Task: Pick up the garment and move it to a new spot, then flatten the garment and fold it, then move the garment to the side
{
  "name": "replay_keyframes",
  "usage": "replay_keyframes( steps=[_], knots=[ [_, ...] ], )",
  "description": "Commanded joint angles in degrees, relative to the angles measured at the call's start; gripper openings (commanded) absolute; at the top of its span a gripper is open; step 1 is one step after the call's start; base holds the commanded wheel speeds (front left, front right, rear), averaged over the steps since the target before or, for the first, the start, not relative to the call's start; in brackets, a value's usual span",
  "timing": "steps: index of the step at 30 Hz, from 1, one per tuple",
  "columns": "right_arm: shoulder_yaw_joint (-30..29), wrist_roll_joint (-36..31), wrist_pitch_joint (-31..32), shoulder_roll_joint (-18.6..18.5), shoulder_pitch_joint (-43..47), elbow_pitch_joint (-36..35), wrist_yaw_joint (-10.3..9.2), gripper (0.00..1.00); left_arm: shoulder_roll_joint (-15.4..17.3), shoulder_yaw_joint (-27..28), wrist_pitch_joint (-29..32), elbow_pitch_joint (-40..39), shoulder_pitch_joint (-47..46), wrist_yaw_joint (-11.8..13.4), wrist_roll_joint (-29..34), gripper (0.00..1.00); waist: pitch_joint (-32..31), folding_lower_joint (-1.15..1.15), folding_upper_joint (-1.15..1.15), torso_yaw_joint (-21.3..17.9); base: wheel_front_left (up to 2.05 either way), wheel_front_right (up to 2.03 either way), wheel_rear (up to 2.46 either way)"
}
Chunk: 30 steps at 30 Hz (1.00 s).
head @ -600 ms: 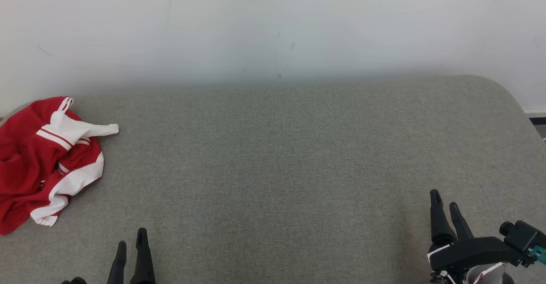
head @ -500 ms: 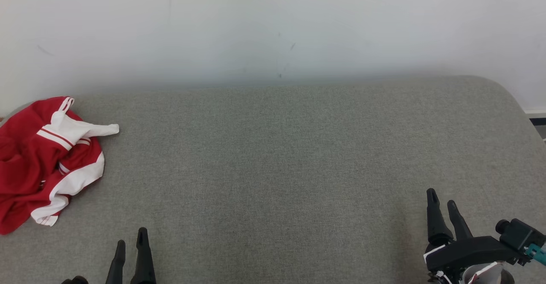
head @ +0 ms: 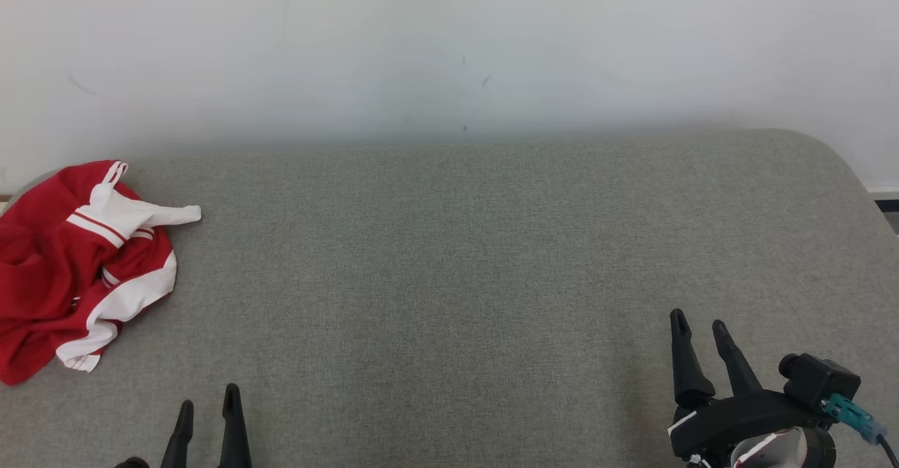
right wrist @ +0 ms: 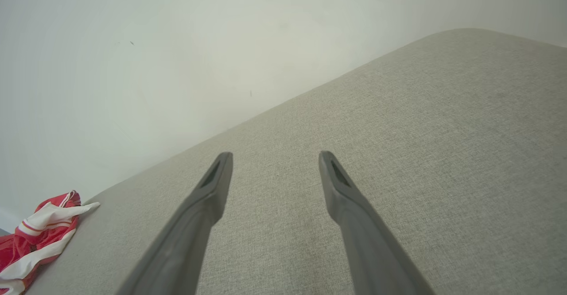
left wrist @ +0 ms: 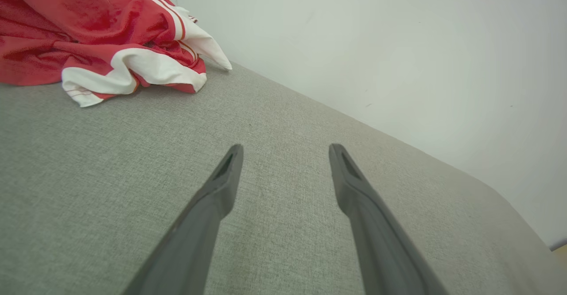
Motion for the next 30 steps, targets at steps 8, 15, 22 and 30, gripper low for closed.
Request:
replay_keyframes(
  steps=[8,15,22,30],
  knots=[
    [3.0,-5.3,-2.4,-0.9,-1.0,-0.1,0.03,1.0,1.8,0.1,-1.0,-0.7,0.8,0.8,6.8,1.0,-0.5,0.0,0.0,0.0,0.0,0.0,0.0],
    [4.8,-8.7,-3.9,-1.3,-0.8,0.4,0.03,1.0,2.9,0.5,-1.5,-0.9,1.7,1.5,10.6,1.0,-1.2,0.0,0.0,-0.1,0.0,0.0,0.0],
    [6.3,-11.8,-5.3,-1.5,-0.3,0.7,0.03,1.0,3.5,0.1,-1.9,-0.8,2.5,1.9,14.4,1.0,-1.8,0.0,0.0,0.1,0.0,0.0,0.0],
    [8.0,-15.6,-6.7,-1.6,-0.4,1.0,0.03,1.0,4.2,0.1,-2.3,-1.2,3.3,2.3,18.2,1.0,-2.0,0.0,0.0,0.1,0.0,0.0,0.0]
  ],
)
